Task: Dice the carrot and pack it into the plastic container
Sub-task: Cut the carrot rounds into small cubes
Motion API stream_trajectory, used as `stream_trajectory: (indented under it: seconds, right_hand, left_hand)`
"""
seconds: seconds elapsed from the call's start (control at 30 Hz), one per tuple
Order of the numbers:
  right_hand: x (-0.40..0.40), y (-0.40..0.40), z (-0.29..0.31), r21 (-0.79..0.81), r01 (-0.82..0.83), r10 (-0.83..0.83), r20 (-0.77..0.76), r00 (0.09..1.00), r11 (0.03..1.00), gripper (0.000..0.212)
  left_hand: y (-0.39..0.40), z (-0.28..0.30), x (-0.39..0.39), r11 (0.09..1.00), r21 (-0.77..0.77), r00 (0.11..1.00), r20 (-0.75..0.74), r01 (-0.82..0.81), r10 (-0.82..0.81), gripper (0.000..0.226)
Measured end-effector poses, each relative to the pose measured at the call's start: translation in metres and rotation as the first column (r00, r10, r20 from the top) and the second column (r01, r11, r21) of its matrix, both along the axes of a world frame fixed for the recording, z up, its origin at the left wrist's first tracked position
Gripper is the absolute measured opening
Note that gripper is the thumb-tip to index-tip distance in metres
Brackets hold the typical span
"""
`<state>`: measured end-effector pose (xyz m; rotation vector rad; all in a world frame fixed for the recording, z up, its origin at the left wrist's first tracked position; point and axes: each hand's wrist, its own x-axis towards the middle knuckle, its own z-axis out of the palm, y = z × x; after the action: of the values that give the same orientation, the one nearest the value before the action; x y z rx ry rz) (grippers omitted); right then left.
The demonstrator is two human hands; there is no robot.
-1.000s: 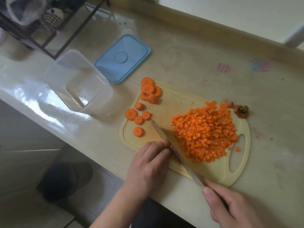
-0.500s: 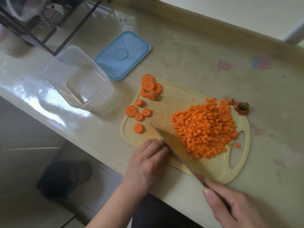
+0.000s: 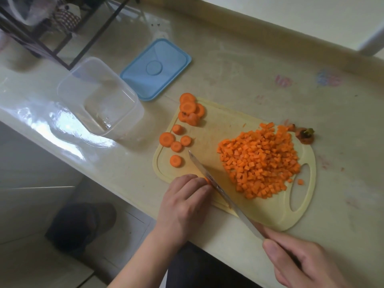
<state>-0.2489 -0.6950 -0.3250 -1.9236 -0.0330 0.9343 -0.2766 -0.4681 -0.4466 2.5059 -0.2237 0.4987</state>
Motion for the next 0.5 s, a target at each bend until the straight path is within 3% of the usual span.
stream_trajectory:
  seconds: [0.13, 0.3, 0.5]
  right_hand:
    - [0.001, -0.001, -0.001, -0.020, 0.010, -0.010, -0.001, 1.000, 1.000, 0.073]
    - [0.011, 0.013, -0.006, 0.019, -0.021, 0.021, 0.030, 0.999, 1.000, 0.043]
    - [0.012, 0.014, -0.003, 0.035, -0.037, 0.032, 0.126, 0.992, 0.999, 0.060]
  left_hand:
    - [0.000, -0.001, 0.000, 1.000, -0.006, 1.000, 0.011, 0.003, -0.003, 0.017]
    - [0.000, -0.001, 0.001, 1.000, -0.016, 1.000, 0.023, 0.015, -0.015, 0.024]
    - [0.003, 0.002, 0.001, 0.999, -0.007, 0.999, -0.009, 0.039, -0.039, 0.014]
